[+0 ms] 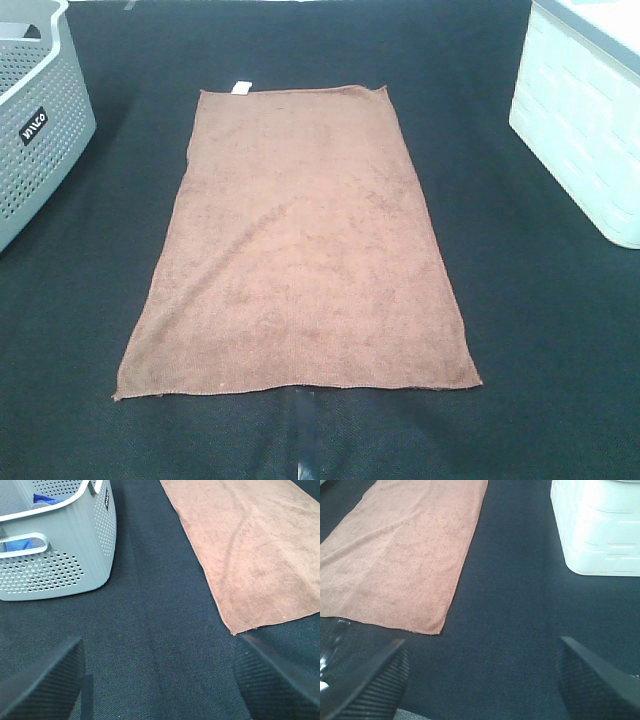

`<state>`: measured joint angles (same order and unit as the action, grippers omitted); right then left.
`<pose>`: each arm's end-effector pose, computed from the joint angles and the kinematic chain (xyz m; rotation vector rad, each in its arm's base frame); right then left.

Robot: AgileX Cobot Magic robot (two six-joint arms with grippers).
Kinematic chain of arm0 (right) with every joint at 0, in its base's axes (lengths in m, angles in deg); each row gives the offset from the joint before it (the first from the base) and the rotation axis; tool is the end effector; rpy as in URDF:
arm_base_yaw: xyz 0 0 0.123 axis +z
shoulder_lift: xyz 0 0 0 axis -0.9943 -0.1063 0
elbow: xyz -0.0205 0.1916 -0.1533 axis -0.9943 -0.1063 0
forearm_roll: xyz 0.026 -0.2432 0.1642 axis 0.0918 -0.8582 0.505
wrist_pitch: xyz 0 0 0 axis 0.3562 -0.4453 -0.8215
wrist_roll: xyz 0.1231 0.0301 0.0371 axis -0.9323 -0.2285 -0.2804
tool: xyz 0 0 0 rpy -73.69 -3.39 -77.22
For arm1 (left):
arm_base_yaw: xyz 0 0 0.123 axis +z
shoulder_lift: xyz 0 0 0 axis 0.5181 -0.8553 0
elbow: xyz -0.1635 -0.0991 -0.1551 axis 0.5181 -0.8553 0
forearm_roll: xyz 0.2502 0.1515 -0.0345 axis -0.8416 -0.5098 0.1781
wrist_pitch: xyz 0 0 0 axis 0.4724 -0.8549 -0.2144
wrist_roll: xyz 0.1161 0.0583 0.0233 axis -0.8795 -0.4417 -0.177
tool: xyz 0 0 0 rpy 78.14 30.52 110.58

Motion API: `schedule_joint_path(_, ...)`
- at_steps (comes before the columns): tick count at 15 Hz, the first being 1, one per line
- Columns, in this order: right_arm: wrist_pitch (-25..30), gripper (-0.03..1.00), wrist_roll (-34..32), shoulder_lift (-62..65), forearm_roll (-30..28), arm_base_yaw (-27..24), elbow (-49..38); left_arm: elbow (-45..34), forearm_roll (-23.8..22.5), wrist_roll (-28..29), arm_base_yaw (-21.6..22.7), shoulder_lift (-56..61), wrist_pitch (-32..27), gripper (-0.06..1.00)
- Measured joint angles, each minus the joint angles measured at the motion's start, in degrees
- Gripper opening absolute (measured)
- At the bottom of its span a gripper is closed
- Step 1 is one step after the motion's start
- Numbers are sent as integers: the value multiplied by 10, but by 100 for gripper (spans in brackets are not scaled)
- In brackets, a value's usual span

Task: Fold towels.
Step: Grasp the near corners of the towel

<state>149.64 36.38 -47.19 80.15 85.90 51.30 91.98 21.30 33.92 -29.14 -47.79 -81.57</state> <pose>0.1051 0.0198 0.2824 -0.1995 2.0252 0.0933 0.1082 -0.0137 0.2813 0.1904 2.0184 -0.0220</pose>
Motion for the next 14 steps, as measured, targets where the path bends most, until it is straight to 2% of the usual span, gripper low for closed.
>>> schedule_joint_path(14,0,76,0,0,0,0,0,0,0,0,0,0,0,78)
